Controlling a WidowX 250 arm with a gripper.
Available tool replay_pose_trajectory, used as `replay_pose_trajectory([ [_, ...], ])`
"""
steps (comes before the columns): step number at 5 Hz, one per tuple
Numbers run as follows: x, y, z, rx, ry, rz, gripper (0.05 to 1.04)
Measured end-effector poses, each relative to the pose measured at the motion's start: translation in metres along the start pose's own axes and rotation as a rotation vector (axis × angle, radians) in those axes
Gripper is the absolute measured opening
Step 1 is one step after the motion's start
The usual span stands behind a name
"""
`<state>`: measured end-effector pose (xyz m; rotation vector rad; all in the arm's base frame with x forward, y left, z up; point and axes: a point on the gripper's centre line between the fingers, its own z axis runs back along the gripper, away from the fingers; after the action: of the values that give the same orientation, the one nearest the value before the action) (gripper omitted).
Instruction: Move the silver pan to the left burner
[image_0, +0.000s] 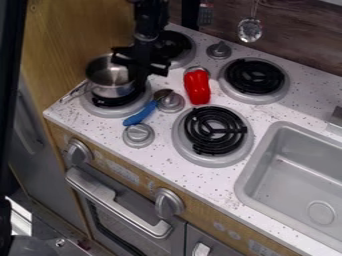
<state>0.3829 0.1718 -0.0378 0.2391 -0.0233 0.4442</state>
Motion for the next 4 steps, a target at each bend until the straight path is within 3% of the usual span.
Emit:
replay_pose_trajectory([
  [1,-0.006,0.004,-0.004,-0.014,0.028,0.013,0.087],
  [2,-0.007,-0.003,-0.004,-0.062,0.028,0.006,0.241],
  [3,-0.004,-0.013,0.019,-0.079,-0.021,-0.043,0.507],
  [4,-0.009,-0.037,0.08,-0.129,-0.127,-0.136,0.845],
])
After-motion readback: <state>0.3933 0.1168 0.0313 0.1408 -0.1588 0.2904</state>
